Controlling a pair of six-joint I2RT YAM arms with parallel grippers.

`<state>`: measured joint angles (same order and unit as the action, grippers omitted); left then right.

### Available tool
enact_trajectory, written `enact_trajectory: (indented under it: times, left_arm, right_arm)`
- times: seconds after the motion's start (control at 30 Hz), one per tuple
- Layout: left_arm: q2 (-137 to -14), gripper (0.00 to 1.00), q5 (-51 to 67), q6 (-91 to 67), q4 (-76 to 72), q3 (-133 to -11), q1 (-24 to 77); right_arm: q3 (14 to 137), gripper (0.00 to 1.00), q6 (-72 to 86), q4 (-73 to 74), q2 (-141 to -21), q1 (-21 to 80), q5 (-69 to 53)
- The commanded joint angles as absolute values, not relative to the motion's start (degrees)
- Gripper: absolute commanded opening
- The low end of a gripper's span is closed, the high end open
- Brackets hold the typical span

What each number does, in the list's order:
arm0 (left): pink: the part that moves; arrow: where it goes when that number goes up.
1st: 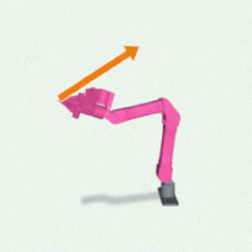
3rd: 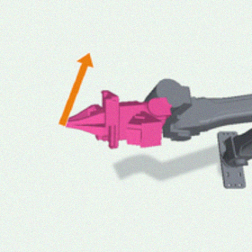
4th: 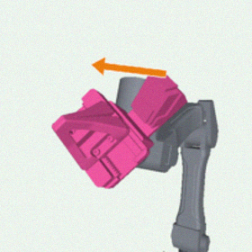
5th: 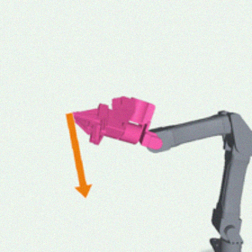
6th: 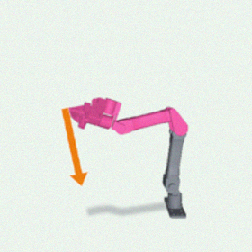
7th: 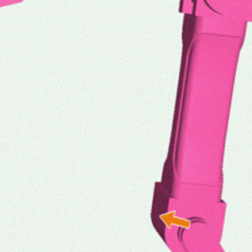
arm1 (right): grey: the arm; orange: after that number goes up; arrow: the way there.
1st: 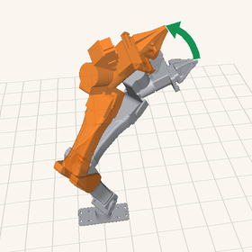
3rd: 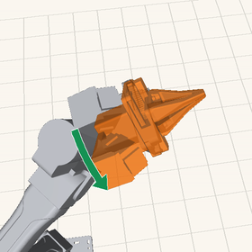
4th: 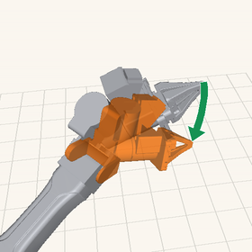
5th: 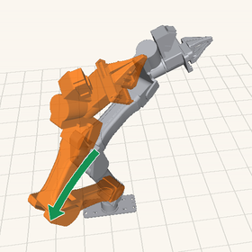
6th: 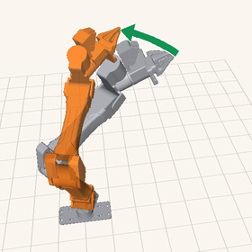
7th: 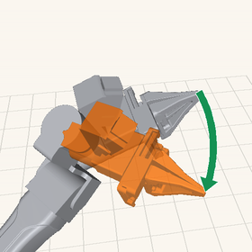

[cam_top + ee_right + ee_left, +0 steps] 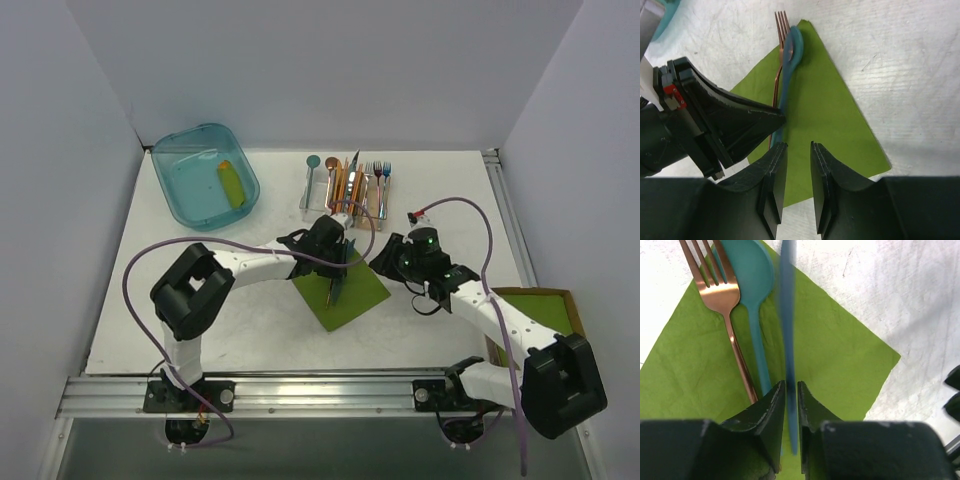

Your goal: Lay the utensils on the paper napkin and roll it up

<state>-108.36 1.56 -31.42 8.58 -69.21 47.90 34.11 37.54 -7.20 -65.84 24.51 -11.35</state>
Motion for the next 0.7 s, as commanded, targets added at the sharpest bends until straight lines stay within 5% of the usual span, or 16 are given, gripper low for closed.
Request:
enact_trajectory:
  times: [0.0, 0.33, 0.53, 0.67]
  left_arm:
    - [-109.07, 0.25, 0.44, -31.99, 9.14, -71.81, 47.72]
    - [-108.55, 0.34, 0.44, -32.34, 8.36, -70.85, 47.02]
    - [-102.06, 0.45, 2.89, -32.70, 7.38, -67.16, 46.93]
    - [-96.95, 0.46, 5.71, -33.22, 6.68, -63.64, 46.85]
  right_arm:
    - [32.61, 0.26, 38.76, -10.46, -66.79, 26.88, -9.50]
    - [30.41, 0.22, 40.26, -13.45, -73.47, 29.35, -6.60]
    - [32.96, 0.01, 39.29, -13.80, -82.78, 29.62, -3.96]
    - [32.35, 0.00, 40.78, -12.92, -84.81, 31.11, -1.24]
